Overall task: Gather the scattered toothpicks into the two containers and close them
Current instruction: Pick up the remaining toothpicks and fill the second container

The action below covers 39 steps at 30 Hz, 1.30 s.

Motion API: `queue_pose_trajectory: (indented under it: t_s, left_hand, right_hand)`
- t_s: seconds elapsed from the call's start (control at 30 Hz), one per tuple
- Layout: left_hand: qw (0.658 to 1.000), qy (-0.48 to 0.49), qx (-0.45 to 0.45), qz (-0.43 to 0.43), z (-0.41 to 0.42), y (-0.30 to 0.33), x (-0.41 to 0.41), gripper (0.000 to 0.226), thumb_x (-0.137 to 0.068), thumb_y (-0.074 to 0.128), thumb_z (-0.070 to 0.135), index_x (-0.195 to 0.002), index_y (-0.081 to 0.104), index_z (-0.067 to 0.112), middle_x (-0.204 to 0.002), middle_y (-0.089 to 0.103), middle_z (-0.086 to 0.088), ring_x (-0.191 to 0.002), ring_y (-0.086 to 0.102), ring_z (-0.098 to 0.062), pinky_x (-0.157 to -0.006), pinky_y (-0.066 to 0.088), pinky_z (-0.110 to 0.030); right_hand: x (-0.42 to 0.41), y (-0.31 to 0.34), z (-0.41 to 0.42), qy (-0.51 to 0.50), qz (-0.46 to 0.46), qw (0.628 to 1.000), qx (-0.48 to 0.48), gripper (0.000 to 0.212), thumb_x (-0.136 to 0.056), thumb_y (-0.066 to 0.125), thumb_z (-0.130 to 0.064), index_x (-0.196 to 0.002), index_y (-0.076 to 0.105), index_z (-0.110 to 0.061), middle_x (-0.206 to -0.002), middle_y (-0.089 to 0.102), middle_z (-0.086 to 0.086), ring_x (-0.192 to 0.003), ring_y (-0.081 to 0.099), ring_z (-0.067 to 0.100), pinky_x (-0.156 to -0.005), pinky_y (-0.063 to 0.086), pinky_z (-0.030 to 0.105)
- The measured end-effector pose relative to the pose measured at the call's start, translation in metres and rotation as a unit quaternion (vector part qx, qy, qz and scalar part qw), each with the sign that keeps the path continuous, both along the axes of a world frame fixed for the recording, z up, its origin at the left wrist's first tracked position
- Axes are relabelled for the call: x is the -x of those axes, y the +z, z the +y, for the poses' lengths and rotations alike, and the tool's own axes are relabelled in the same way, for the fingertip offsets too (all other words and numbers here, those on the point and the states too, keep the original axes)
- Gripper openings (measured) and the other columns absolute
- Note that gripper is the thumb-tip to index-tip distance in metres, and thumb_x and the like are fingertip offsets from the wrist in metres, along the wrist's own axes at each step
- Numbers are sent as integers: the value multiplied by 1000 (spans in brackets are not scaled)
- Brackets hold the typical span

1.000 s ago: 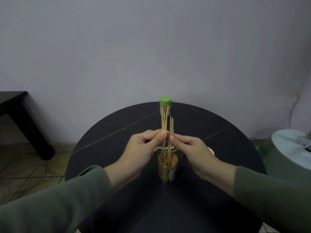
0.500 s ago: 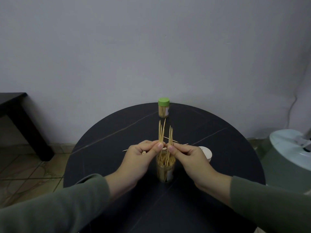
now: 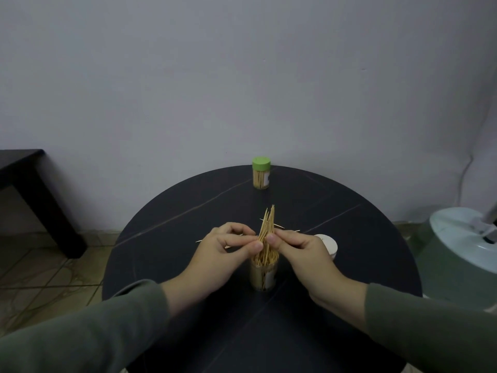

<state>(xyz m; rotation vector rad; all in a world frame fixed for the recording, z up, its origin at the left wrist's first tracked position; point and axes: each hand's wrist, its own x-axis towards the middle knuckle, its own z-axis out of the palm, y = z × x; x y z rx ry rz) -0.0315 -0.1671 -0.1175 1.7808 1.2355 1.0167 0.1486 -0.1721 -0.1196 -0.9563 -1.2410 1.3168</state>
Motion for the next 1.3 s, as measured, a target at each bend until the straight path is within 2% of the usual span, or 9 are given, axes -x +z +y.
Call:
queue_pose_trajectory:
  t_s: [0.17,0.3,0.4,0.47,0.53,0.67,0.8,1.07,1.3]
  left_hand:
    - [991,-15,-41,129,4,15,4,16,-78,68,48,-91,76,44,-106,59,28,-112,41,6,-92,34,-18]
    - [973,-30,-77,214,7,23,9,12,-82,68,45,-92,74,44,-110,55,28,-112,36,6,-88,31,-13]
    - [968,-31,-86,233,7,24,8,11,-82,69,44,-91,74,44,-102,55,24,-107,39,3,-84,32,-14]
    - [969,-35,-78,232,7,26,7,9,-82,68,46,-90,72,49,-96,56,21,-101,41,1,-80,33,-15]
    - [971,-36,-67,229,6,28,6,10,-81,68,48,-87,67,56,-91,59,19,-97,45,0,-78,35,-17]
    - [978,-29,-58,197,4,30,4,16,-78,71,46,-94,75,42,-87,68,16,-92,57,3,-79,43,-15]
    - [985,-15,-61,161,2,33,2,19,-80,72,41,-95,66,51,-80,68,26,-87,59,13,-78,42,-8]
    - [987,0,-92,136,1,29,-1,14,-86,68,34,-99,74,35,-83,71,22,-89,64,7,-82,52,-19]
    - [999,-29,6,12,4,25,0,19,-86,69,27,-102,77,22,-89,75,8,-88,69,-3,-81,54,-19]
  right_hand:
    - [-3,-3,3,-5,-30,999,-11,18,-87,65,-5,-102,74,-4,-101,72,4,-96,68,5,-82,52,15]
    - [-3,-3,3,-1,-79,996,-33,17,-84,69,-11,-99,76,-9,-96,68,1,-93,66,4,-83,51,17]
    - [-1,-4,3,-28,-129,990,-58,25,-74,73,-37,-96,79,-24,-97,64,-3,-102,63,13,-92,52,33]
    - [-1,-6,5,-39,-161,983,-77,25,-69,73,-48,-91,78,-37,-95,61,-5,-104,60,20,-95,49,44]
    - [-1,-6,6,-43,-173,980,-89,13,-75,76,-37,-86,77,-43,-91,61,-5,-102,59,21,-94,49,46]
    - [0,-5,6,-49,-169,980,-91,26,-77,78,-19,-78,76,-44,-88,61,-2,-93,62,17,-87,52,38]
    - [-3,-8,7,-31,-175,980,-93,21,-77,78,-20,-79,77,-41,-85,61,-10,-85,62,5,-75,51,21]
    - [-2,-6,9,-17,-163,983,-80,23,-67,74,-38,-86,79,-26,-87,58,2,-86,61,15,-86,52,43]
    - [-14,-6,18,38,-287,947,-143,10,-84,68,-43,-90,73,-49,-91,57,-7,-100,56,18,-92,48,47]
